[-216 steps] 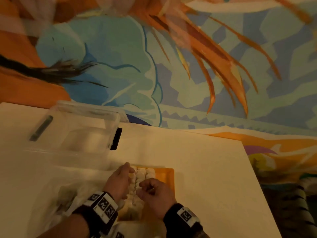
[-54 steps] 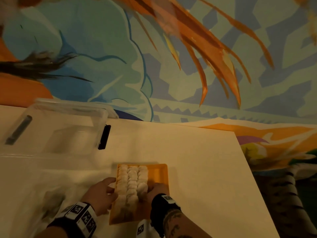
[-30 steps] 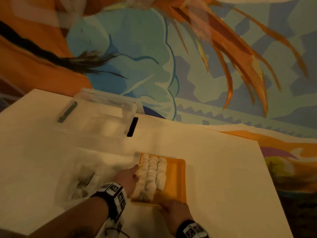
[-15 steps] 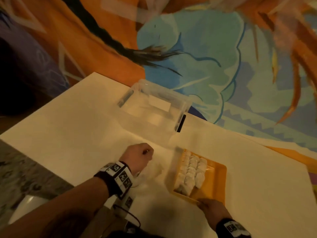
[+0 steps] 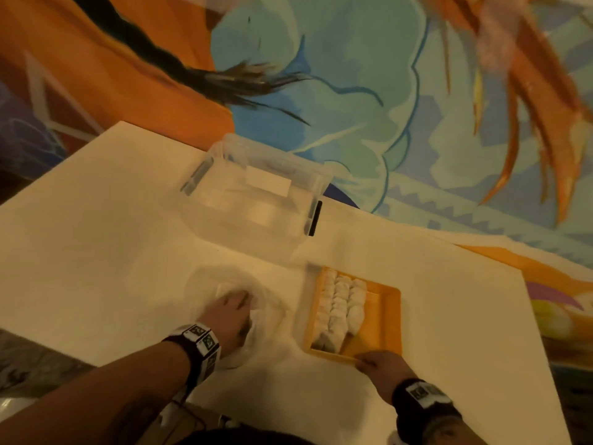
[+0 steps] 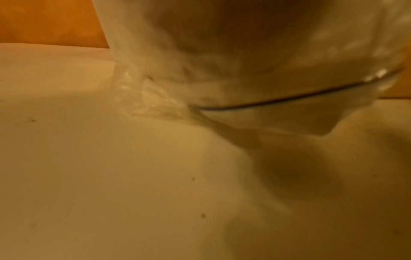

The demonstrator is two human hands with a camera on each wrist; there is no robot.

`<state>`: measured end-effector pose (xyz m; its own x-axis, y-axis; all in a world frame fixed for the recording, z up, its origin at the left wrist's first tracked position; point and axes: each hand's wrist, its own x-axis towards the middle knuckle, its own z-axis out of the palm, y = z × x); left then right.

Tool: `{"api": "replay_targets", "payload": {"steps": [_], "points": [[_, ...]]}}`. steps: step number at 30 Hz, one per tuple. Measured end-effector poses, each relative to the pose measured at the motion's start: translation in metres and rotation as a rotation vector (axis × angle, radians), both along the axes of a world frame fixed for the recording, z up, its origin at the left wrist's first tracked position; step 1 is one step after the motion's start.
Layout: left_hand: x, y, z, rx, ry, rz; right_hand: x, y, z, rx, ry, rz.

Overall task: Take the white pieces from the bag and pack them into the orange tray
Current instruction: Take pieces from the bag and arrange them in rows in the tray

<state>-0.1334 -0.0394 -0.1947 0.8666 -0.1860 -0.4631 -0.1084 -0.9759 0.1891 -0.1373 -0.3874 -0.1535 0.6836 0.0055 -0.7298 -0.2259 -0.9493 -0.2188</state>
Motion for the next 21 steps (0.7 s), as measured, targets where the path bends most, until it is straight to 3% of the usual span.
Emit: {"api": "replay_targets", "payload": {"steps": [5, 11, 17, 21], "points": [[0.007, 0.015, 0.004, -0.193, 0.032, 0.121, -0.001, -0.002, -0.004, 0.008, -0.01, 0.018], [0.017, 0.03, 0.045, -0.368, -0.055, 0.316, -0.001, -0.004, -0.005, 0.008, -0.013, 0.04], [0.016, 0.044, 0.068, -0.839, 0.064, 0.769, 0.0, -0.005, -0.008, 0.034, -0.012, 0.007], [0.014, 0.044, 0.078, -1.066, 0.116, 0.864, 0.0, -0.004, -0.006, 0.019, -0.021, 0.028]]}}
